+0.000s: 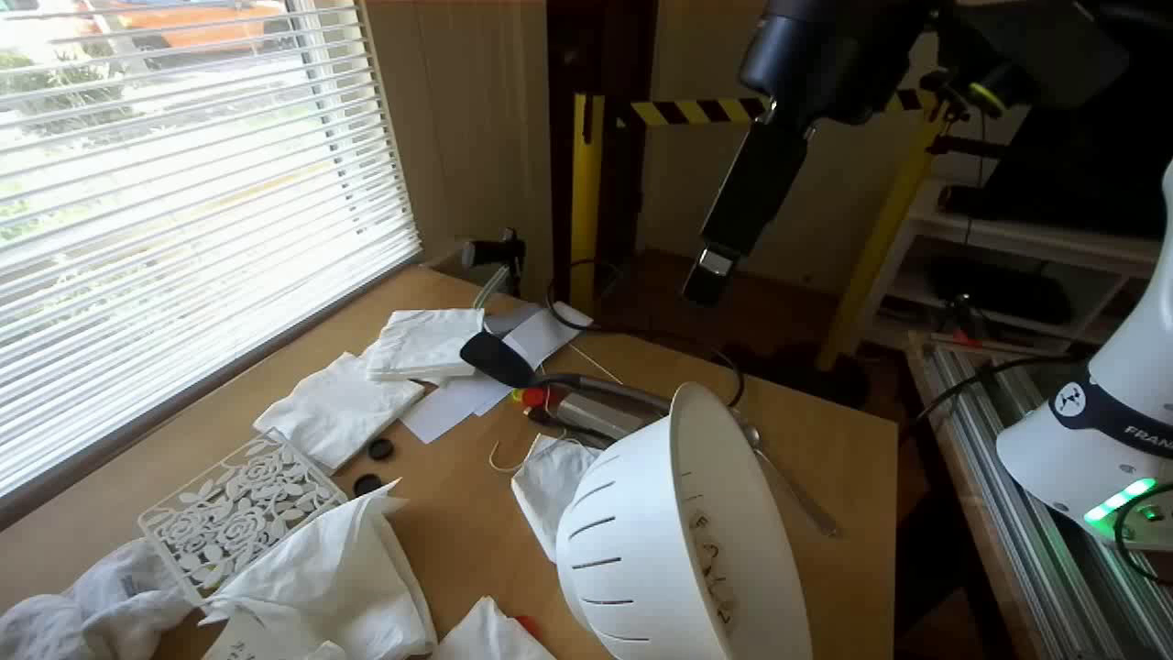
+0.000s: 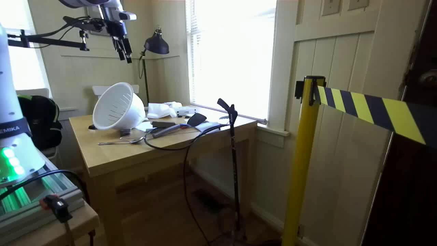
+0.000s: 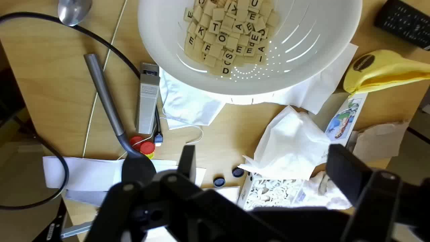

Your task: Put the white bowl bottom first on the tissue

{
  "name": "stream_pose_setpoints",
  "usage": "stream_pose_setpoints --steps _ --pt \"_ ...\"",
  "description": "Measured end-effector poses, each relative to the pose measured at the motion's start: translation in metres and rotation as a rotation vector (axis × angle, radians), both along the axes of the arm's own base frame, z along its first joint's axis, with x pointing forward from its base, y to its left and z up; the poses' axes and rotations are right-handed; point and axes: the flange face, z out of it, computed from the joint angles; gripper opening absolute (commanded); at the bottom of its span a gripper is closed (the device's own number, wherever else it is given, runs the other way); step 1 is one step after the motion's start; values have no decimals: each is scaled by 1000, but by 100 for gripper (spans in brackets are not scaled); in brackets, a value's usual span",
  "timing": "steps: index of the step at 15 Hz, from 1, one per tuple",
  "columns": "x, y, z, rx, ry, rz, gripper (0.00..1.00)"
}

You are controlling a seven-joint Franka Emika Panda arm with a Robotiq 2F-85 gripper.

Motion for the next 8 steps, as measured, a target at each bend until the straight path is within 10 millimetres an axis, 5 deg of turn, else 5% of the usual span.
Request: stream_pose_setpoints --steps 8 --pt "1 2 3 -7 -40 66 100"
